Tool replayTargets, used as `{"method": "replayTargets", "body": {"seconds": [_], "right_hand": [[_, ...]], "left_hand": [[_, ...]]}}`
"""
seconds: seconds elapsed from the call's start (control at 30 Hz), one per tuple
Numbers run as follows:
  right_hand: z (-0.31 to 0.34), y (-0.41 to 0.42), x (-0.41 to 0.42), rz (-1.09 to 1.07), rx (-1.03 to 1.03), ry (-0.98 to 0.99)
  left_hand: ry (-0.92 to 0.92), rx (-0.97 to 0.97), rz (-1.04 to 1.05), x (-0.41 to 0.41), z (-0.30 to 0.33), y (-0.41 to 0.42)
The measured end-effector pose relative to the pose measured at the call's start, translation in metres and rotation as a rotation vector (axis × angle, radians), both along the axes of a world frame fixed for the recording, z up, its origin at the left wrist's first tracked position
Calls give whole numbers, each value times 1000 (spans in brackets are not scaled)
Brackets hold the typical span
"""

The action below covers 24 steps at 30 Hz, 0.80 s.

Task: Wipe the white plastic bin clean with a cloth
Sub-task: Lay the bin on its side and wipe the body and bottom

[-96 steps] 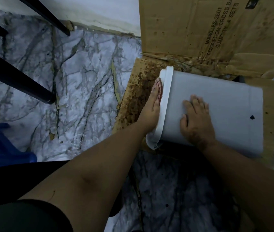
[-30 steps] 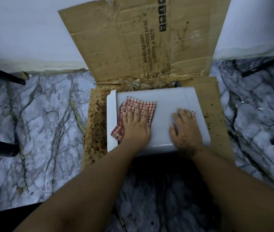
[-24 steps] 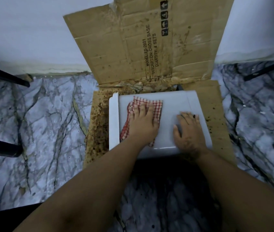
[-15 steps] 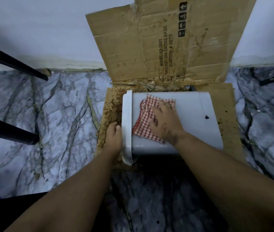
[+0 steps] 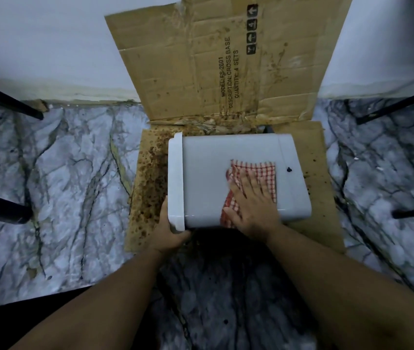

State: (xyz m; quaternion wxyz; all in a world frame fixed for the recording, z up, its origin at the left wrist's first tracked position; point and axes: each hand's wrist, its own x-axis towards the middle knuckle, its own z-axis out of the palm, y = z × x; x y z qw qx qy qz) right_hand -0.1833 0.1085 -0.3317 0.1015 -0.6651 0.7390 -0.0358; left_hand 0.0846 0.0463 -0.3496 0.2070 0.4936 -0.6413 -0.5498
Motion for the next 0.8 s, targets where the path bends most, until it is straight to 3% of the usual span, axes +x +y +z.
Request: {"method": "replayTargets", "body": {"seconds": [0.13,0.3,0.43,0.53,0.73,0.8], "right_hand": [[-18,66,-40,-350,-111,-13],[-25,69,-54,-619,-305,-337],[-15,51,-58,-824,-286,-506],[2,43,-63,-807,-273,-473],[77,6,-83,-700,-257,-314],[105,-7,-88,-683,-262,-310]], "left_hand": [[32,-7,64,-6,3,3],[26,-18,48,-8,6,2],[40,26,113,-13,12,3],[16,65,148,-15,29,-5],[-189,190,110,-39,137,-50],[-298,345,106,-38,171,-68]]}}
